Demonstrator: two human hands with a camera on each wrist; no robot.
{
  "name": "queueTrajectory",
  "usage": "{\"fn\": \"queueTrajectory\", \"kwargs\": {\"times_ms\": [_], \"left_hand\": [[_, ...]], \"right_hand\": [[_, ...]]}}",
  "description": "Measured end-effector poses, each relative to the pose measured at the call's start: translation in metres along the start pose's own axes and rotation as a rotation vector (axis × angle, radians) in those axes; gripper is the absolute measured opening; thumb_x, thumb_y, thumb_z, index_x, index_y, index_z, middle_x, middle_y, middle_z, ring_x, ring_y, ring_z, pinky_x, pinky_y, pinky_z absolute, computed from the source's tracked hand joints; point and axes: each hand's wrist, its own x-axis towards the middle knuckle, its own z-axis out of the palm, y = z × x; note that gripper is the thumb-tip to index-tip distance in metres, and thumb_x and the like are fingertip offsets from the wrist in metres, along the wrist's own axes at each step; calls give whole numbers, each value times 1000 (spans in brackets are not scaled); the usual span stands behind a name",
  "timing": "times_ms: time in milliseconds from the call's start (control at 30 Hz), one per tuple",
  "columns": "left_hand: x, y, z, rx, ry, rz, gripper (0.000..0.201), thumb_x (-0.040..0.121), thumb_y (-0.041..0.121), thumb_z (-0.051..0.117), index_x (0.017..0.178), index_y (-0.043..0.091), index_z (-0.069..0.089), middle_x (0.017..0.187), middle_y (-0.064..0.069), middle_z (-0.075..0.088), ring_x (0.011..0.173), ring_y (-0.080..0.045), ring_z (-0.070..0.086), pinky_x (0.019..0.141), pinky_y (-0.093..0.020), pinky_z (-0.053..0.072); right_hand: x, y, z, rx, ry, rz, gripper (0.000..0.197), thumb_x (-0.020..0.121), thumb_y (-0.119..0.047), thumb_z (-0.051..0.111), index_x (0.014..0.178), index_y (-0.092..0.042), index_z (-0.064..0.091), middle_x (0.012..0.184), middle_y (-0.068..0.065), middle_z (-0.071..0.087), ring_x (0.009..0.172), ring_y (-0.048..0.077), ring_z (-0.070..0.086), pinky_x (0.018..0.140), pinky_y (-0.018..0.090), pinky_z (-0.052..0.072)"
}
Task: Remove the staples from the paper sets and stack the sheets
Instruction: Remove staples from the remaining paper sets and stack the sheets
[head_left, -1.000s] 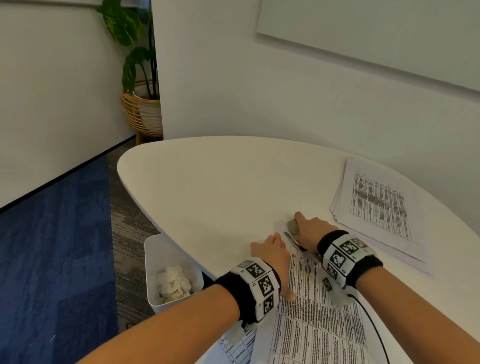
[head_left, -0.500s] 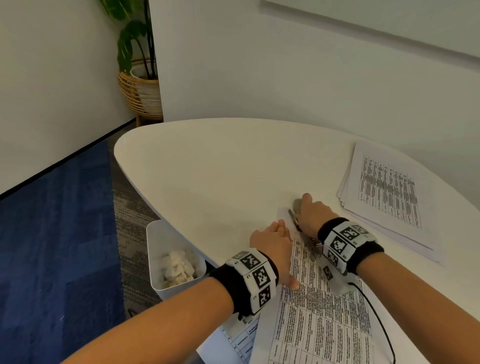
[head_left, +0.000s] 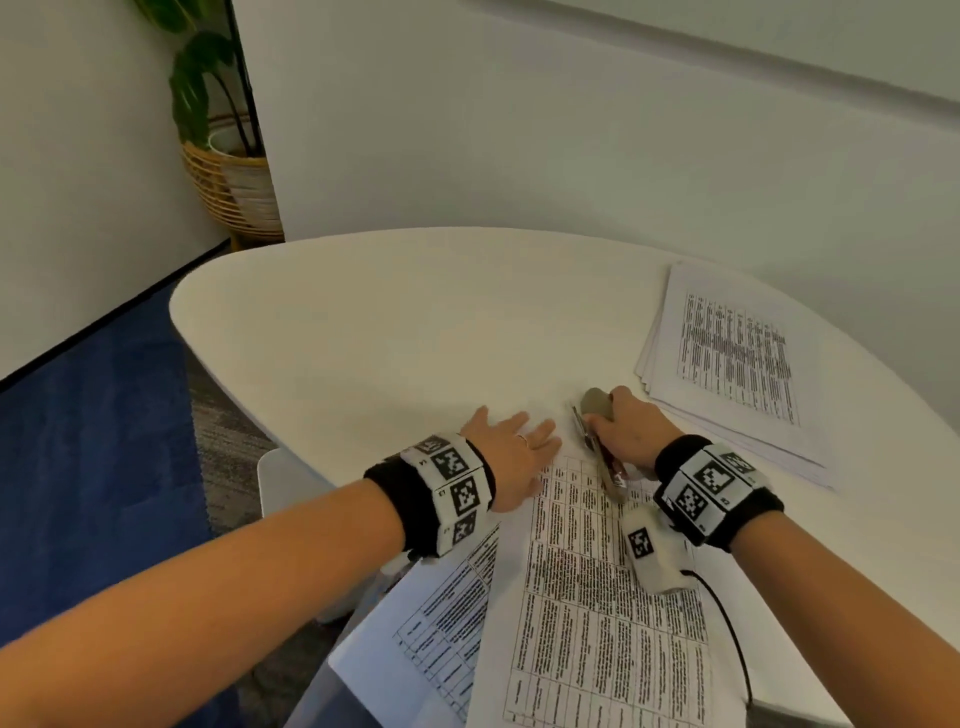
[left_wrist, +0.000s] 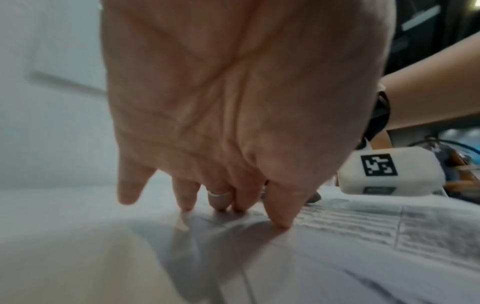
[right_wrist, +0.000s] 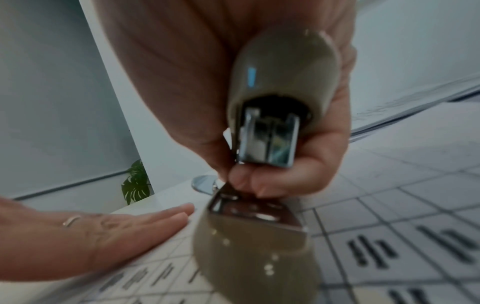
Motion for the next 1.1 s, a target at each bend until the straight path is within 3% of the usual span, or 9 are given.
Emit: {"fn": "queueTrajectory", "kwargs": {"times_ms": [200, 367, 433, 533, 700, 767, 900, 1000, 1100], "left_hand": [[-4, -8, 4, -28, -30, -116, 74, 96, 60, 18, 152, 19, -10, 158, 1, -17, 147, -24, -6, 117, -54, 1], [-13, -1, 10, -126, -6, -216, 79, 96, 60, 21, 152, 12, -9, 159, -5, -15, 147, -24, -6, 117, -54, 4], [-14, -1, 9, -178, 51, -232, 76, 97, 55, 29, 152, 9, 2, 160, -7, -3, 147, -25, 4, 117, -52, 11], [-10, -8, 6, -376, 251, -242, 46, 98, 27, 46, 138, 5, 39, 143, -10, 39, 133, -28, 39, 106, -42, 36], [-6, -32, -3, -658, 393, -293, 26, 83, 4, 66, 109, 8, 68, 114, -10, 64, 103, -24, 62, 93, -37, 51], [-7, -36, -4, -720, 412, -310, 15, 80, 3, 70, 95, 8, 72, 101, -10, 68, 94, -25, 65, 88, -37, 54], [-14, -41, -3, -855, 454, -352, 12, 78, 8, 75, 90, 7, 74, 91, -5, 68, 94, -17, 62, 91, -26, 50], [-27, -44, 1, -1039, 533, -399, 16, 76, 14, 79, 91, 13, 73, 80, 4, 66, 78, -4, 60, 68, -8, 47], [-39, -46, 11, -1252, 556, -405, 23, 77, 18, 78, 98, 18, 70, 91, 3, 70, 84, -9, 62, 72, -17, 49]], "right_hand": [[0, 1, -1, -1, 2, 4, 44, 98, -36, 42, 126, -3, 36, 118, 20, 55, 87, 27, 52, 69, 32, 42], [0, 1, 1, -36, 7, -11, 44, 98, -34, 44, 127, -2, 35, 120, 21, 54, 102, 33, 57, 72, 33, 42], [0, 0, 1, -43, 13, -9, 44, 97, -34, 44, 127, -2, 36, 120, 21, 54, 102, 33, 56, 72, 33, 42], [-2, -1, 2, -50, 9, -16, 44, 97, -33, 45, 127, -2, 36, 120, 21, 54, 99, 32, 56, 73, 33, 42], [-7, 2, 2, -63, 8, -26, 42, 96, -32, 48, 125, -4, 37, 118, 20, 56, 94, 30, 56, 75, 35, 47], [-10, 5, 2, -76, 16, -15, 44, 95, -32, 49, 127, -4, 35, 119, 20, 56, 97, 31, 57, 74, 34, 46], [-15, 6, -2, -112, 46, 23, 55, 96, -30, 48, 135, 1, 24, 125, 23, 52, 109, 35, 55, 75, 33, 42], [-13, 8, -7, -173, 57, 63, 54, 95, -26, 48, 137, -1, 25, 129, 24, 48, 110, 36, 54, 78, 36, 45], [-18, 6, -12, -344, 124, 123, 47, 95, -34, 43, 133, -6, 38, 132, 22, 35, 116, 36, 46, 91, 43, 43]]}}
